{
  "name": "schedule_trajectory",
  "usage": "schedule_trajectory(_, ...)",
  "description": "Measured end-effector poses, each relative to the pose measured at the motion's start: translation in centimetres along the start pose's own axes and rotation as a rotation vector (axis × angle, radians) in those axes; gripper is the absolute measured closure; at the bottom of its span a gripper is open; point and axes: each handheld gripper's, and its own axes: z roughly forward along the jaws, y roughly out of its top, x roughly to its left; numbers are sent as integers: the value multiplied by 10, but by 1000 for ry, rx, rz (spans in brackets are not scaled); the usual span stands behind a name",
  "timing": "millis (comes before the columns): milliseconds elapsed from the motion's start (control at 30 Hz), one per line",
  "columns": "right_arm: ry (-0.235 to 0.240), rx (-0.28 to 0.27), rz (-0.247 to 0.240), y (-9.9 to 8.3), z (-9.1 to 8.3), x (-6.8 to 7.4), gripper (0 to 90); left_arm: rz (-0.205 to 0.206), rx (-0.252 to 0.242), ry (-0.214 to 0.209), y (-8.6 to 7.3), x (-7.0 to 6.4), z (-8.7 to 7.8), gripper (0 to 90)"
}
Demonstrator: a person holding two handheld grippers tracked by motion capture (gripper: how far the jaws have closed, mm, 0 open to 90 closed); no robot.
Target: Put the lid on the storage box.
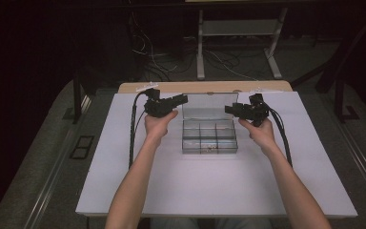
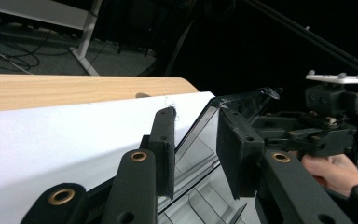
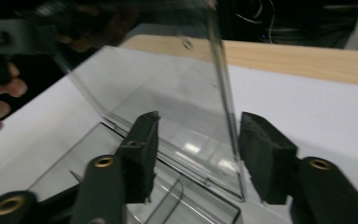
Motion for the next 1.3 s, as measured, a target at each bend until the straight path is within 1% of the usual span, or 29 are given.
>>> schedule_trajectory(67, 6, -10, -12, 3, -3, 3, 429, 1, -2, 0, -1, -1, -1, 667)
schedule_trajectory(100, 7, -16, -19, 5, -5, 4, 414, 11, -1, -6, -1, -1, -1, 666)
schedule_trajectory(133, 5, -20, -25, 7, -8, 6, 403, 6, -7, -4, -2, -1, -1, 665)
schedule_trajectory(200, 6, -17, -33, 13, -12, 9, 386, 8, -11, -7, -3, -1, -2, 663)
schedule_trajectory(300, 6, -22, -65, 23, -20, 14, 355, 14, -18, -10, -5, -2, -3, 660)
schedule_trajectory(367, 2, -17, -75, 28, -23, 17, 331, 15, -21, -14, -6, -2, -4, 659)
schedule_trajectory(533, 0, 5, -102, 42, -27, 20, 308, 17, -25, -10, -7, -4, -4, 655)
schedule_trajectory(600, 9, -2, -114, 50, -30, 21, 308, 20, -26, -16, -8, -4, -5, 654)
schedule_trajectory(667, 18, 6, -120, 58, -31, 23, 314, 21, -29, -16, -9, -5, -6, 651)
schedule_trajectory(733, 26, 11, -114, 65, -32, 24, 343, 37, -22, -16, -9, -6, -7, 648)
schedule_trajectory(767, 31, 8, -106, 69, -32, 24, 368, 38, -23, -14, -9, -7, -7, 646)
schedule_trajectory(800, 39, 7, -103, 72, -32, 25, 413, 41, -25, -14, -10, -8, -7, 644)
schedule_trajectory(867, 49, 4, -118, 78, -31, 28, 510, 55, -22, -13, -11, -10, -8, 639)
schedule_trajectory(933, 39, -3, -123, 82, -29, 30, 644, 63, -24, -11, -12, -11, -9, 636)
schedule_trajectory(1000, 28, 13, -112, 85, -25, 31, 756, 75, -23, -13, -14, -11, -11, 633)
schedule_trajectory(1033, 25, 24, -97, 85, -22, 31, 805, 78, -25, -13, -15, -12, -11, 632)
schedule_trajectory(1067, 22, 29, -91, 85, -20, 31, 838, 86, -23, -12, -15, -12, -12, 631)
schedule_trajectory(1133, 17, 60, -73, 82, -14, 31, 875, 84, -29, -14, -17, -14, -13, 624)
schedule_trajectory(1200, 10, 105, -61, 78, -8, 31, 889, 94, -28, -12, -19, -16, -14, 619)
schedule_trajectory(1267, 22, 141, -58, 74, -4, 32, 889, 105, -23, -11, -21, -18, -16, 616)
schedule_trajectory(1300, 29, 147, -59, 72, -3, 33, 889, 107, -26, -9, -22, -19, -17, 614)
